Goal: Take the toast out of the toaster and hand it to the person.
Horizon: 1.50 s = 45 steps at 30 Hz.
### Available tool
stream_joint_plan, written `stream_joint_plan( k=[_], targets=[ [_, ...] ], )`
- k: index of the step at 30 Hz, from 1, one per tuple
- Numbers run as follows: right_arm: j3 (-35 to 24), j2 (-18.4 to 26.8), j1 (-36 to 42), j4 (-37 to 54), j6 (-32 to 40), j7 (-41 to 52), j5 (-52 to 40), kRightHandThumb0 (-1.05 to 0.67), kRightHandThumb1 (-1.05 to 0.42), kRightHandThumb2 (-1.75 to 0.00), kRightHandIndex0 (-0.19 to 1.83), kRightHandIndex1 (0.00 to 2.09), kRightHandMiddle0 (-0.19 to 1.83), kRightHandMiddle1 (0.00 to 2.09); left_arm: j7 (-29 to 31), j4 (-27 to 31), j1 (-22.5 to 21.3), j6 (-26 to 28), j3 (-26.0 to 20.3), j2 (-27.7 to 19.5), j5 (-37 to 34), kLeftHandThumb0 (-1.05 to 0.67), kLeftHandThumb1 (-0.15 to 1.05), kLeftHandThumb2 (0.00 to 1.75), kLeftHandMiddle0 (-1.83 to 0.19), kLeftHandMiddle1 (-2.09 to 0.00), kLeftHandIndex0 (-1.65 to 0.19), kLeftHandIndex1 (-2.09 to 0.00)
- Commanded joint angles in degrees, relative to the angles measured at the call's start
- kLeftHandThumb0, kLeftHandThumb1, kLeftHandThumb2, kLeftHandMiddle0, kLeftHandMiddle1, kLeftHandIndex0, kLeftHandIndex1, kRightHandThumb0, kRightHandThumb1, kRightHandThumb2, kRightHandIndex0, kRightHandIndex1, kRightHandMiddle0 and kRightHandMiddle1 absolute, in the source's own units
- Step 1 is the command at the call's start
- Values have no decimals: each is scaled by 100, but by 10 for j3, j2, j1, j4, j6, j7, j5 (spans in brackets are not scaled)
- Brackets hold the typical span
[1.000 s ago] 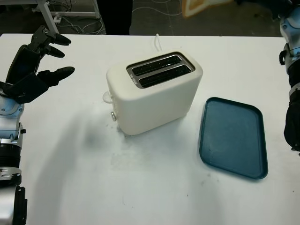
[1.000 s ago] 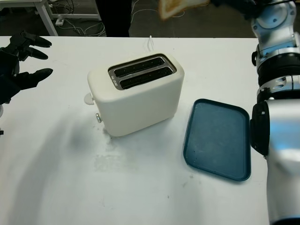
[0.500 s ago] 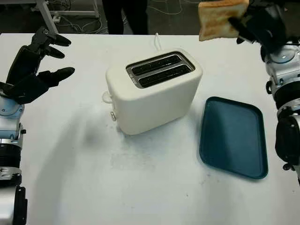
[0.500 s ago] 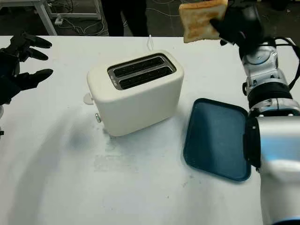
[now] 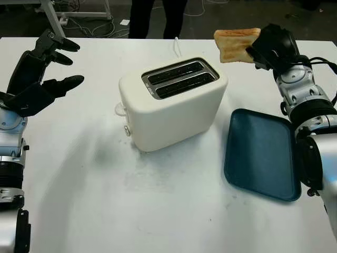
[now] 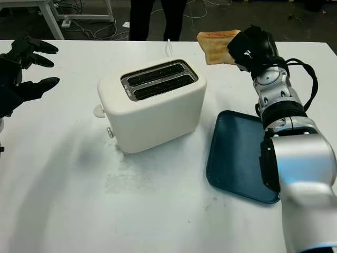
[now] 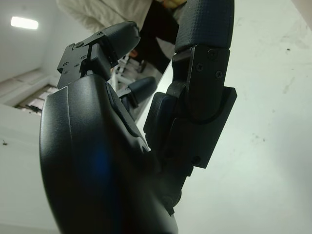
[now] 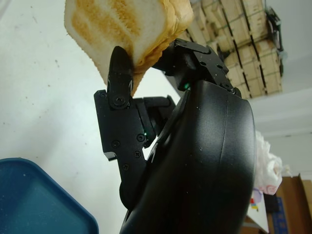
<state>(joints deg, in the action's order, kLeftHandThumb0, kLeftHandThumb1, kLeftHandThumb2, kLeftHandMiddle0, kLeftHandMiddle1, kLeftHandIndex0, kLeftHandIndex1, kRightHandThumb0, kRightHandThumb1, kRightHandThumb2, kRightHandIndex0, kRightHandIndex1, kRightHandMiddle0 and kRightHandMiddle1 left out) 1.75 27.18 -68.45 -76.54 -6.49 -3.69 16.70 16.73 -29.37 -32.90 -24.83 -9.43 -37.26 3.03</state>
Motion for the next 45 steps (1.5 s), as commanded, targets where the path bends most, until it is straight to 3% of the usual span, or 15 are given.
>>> stream_joint_plan(
  k=[1, 2, 6, 12, 15, 35, 45],
  targets=[
    [-10, -4, 3, -2, 11, -2, -11, -16, -92, -34, 61, 175, 28, 170, -1, -1, 8, -5, -2, 0, -3, -105, 92, 24, 0, -145, 0, -127],
    [-11, -4, 3, -2, 11, -1, -10, -15, -92, -34, 60, 175, 30, 157, -1, -2, 8, -4, -2, 0, -3, -105, 92, 24, 0, -144, 0, -126],
    [-15, -4, 10, -3, 8, 6, -10, -15, -92, -32, 68, 175, 40, 173, -3, -5, 6, -7, -2, 1, -2, -105, 92, 24, 0, -145, 0, -127],
    [-24, -10, 13, -4, 20, 4, -10, -22, -92, -32, 67, 175, 40, 175, -2, -5, 5, -9, 0, -1, 1, -105, 92, 25, 0, -145, 0, -127],
    [-21, -10, 14, -4, 17, 4, -6, -26, -92, -31, 73, 175, 49, 175, -1, -5, 5, -9, 0, 0, 0, -105, 92, 25, 0, -145, 0, -127],
    [-18, -13, 11, -1, 4, 14, -6, -19, -92, -34, 70, 175, 44, 175, 1, -1, 2, 2, -1, 0, -3, -105, 92, 24, 0, -143, 0, -127],
    [-17, -13, 10, -1, 1, 14, -5, -14, -92, -34, 59, 175, 33, 175, 3, -2, 0, 0, -1, 2, -6, -105, 92, 23, 0, -144, 0, -128]
  ],
)
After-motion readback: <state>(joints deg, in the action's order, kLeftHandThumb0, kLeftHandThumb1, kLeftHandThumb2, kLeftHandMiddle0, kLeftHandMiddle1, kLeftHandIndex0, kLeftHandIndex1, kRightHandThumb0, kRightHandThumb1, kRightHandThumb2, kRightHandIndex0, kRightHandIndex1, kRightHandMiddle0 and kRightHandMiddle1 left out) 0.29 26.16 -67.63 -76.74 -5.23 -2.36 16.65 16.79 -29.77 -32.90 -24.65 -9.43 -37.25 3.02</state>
